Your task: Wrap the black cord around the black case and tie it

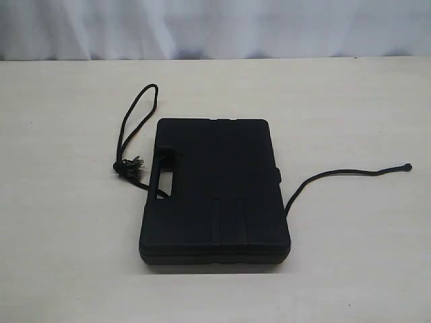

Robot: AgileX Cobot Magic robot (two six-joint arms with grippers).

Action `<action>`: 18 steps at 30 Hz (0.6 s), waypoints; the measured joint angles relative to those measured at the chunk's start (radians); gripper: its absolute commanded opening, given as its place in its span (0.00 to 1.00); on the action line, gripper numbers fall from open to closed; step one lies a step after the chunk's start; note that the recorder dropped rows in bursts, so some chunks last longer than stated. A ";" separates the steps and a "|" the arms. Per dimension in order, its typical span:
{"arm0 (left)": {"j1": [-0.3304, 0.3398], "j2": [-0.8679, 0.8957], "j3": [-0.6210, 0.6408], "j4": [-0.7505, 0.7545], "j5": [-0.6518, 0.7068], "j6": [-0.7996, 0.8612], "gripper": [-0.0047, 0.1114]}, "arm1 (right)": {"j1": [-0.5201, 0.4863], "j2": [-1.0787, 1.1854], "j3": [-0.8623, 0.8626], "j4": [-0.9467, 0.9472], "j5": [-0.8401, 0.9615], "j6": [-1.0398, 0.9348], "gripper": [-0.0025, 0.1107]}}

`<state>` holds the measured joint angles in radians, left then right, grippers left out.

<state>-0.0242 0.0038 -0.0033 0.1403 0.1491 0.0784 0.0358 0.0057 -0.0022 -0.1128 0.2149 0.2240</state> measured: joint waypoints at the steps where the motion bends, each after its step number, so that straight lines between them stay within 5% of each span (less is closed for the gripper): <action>1: 0.000 0.000 0.000 0.000 0.000 0.000 0.04 | 0.000 0.000 0.000 0.000 0.000 0.000 0.06; 18: 0.000 0.000 0.000 -0.092 -0.088 -0.008 0.04 | 0.000 0.000 0.000 0.005 -0.032 0.000 0.06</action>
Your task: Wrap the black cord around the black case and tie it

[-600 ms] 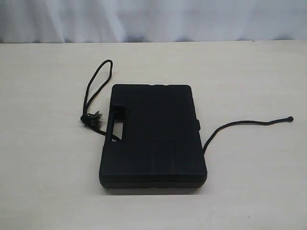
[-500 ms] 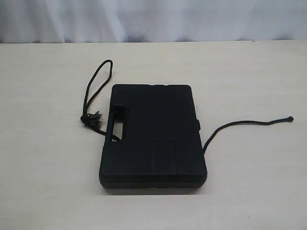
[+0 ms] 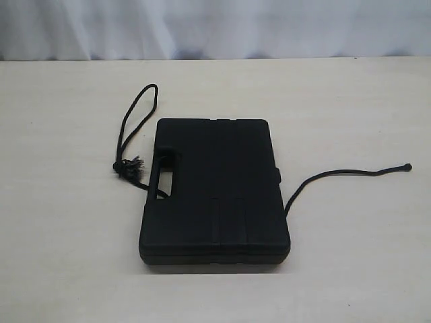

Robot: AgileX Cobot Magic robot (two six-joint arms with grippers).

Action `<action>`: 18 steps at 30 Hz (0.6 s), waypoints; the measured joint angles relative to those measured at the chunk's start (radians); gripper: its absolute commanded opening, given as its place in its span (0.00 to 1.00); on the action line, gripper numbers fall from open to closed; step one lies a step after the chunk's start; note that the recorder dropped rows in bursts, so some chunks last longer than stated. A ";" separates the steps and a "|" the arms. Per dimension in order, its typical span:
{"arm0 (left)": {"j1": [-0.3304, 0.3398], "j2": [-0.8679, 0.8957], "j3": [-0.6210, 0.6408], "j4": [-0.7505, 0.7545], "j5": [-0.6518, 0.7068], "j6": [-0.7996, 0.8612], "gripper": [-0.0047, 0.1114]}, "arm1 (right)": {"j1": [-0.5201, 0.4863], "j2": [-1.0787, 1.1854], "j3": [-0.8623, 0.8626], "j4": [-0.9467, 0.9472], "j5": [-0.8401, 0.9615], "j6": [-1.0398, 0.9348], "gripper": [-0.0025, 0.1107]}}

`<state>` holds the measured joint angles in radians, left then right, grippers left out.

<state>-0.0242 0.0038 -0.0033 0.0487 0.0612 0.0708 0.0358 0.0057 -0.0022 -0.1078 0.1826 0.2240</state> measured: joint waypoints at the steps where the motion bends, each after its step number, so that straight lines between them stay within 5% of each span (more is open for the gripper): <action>1: 0.000 0.000 0.000 -0.126 -0.041 -0.034 0.04 | 0.000 0.000 0.000 0.035 -0.021 0.000 0.06; 4: 0.000 -0.002 0.000 -0.405 -0.192 -0.093 0.04 | 0.000 0.000 0.000 0.108 -0.050 0.000 0.06; 7: 0.000 -0.002 0.000 -0.436 -0.386 -0.240 0.04 | 0.000 0.000 0.000 0.154 -0.054 0.000 0.06; 11: 0.000 0.050 -0.042 0.068 -0.795 -0.740 0.04 | 0.000 0.000 0.000 0.239 -0.074 0.000 0.06; 18: 0.000 0.457 -0.434 0.373 -0.859 -0.902 0.04 | 0.000 0.000 0.000 0.245 -0.076 0.000 0.06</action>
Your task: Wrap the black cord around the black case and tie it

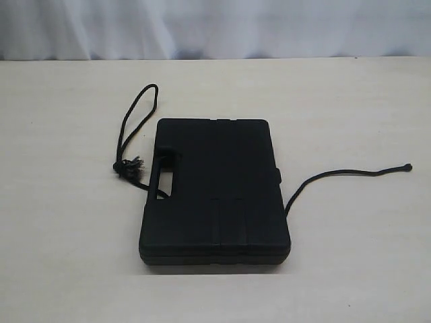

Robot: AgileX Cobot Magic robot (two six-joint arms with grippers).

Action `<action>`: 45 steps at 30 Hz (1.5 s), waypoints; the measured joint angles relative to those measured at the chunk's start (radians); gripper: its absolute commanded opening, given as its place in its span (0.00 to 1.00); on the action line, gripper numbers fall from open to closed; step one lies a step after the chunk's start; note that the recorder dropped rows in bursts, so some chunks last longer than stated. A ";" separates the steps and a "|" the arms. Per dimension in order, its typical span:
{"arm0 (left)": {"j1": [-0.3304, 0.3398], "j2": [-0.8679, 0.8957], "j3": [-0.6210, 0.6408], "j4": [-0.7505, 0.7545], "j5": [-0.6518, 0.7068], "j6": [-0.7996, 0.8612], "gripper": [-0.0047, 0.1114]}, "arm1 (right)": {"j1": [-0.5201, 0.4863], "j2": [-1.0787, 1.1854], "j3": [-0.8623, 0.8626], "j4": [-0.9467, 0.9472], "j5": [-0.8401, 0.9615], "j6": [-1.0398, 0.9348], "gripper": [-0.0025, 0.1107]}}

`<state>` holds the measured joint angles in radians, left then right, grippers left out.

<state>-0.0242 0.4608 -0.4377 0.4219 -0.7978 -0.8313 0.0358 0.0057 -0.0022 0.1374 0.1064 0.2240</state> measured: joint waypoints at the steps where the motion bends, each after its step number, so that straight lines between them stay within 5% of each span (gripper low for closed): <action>1: 0.000 0.066 -0.059 0.044 0.016 -0.032 0.04 | 0.000 0.000 0.000 0.000 0.000 0.000 0.06; 5: 0.000 0.294 -0.296 0.295 0.232 -0.207 0.04 | 0.000 0.000 0.000 0.005 0.000 0.000 0.06; 10: -0.005 0.564 -0.516 0.805 0.660 -0.519 0.04 | 0.000 0.000 0.000 0.010 0.000 0.000 0.06; 15: -0.058 0.748 -0.596 0.964 0.998 -0.516 0.04 | 0.000 0.000 0.000 0.012 0.000 0.000 0.06; 19: -0.119 0.903 -0.721 0.698 1.237 -0.058 0.04 | 0.000 0.000 0.000 0.012 0.004 0.000 0.06; 24: -0.171 1.167 -1.010 -0.095 1.695 0.845 0.04 | 0.000 0.000 0.000 0.012 0.004 0.000 0.06; 29: -0.193 1.365 -1.120 -0.677 1.987 1.164 0.04 | 0.000 0.000 0.000 0.012 0.009 0.000 0.06; 37: -0.275 1.487 -1.055 -0.759 2.013 1.222 0.08 | 0.000 0.000 0.000 0.012 0.030 0.000 0.06; 45: -0.362 1.491 -1.016 -0.767 2.017 1.241 0.50 | 0.000 0.000 0.000 0.012 0.034 0.000 0.06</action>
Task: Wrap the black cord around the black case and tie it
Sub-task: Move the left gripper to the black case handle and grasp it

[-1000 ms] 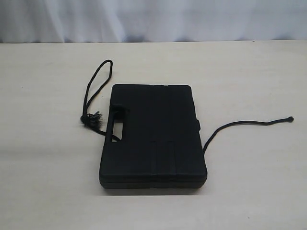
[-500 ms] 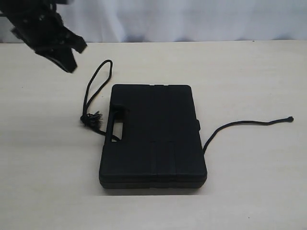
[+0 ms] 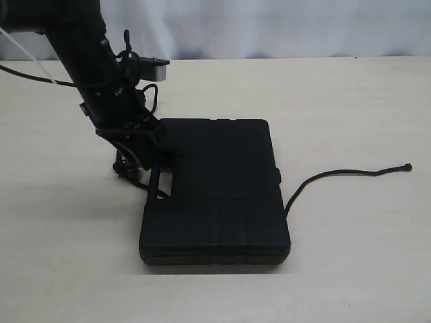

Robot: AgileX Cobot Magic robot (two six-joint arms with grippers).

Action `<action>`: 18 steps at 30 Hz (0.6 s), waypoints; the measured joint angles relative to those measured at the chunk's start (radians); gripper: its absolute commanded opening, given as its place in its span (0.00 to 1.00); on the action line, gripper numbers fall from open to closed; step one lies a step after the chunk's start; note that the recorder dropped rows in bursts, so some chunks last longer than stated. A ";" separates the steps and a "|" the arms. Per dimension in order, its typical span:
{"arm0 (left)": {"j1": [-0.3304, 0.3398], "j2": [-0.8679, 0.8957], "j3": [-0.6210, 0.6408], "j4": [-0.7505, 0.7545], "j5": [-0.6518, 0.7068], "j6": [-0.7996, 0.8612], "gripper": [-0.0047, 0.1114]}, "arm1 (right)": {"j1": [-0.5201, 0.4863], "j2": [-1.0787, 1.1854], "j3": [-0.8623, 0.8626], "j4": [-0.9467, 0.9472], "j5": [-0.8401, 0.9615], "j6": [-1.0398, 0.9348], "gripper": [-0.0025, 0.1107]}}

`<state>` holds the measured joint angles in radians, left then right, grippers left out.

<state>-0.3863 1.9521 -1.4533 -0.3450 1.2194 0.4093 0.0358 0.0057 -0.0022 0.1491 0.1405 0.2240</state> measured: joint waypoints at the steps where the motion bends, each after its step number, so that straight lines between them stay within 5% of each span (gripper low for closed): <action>1: -0.005 0.000 0.011 -0.003 -0.002 0.000 0.52 | 0.000 0.000 0.000 0.000 0.000 0.000 0.06; 9: -0.008 0.000 0.098 0.078 -0.240 -0.192 0.54 | 0.000 0.000 0.000 0.000 0.005 0.000 0.06; 18: -0.009 0.000 0.206 0.010 -0.437 -0.205 0.54 | 0.000 0.000 0.000 0.000 0.005 0.000 0.06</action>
<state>-0.3957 1.9521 -1.2472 -0.3347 0.7822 0.2043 0.0358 0.0057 -0.0022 0.1491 0.1453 0.2240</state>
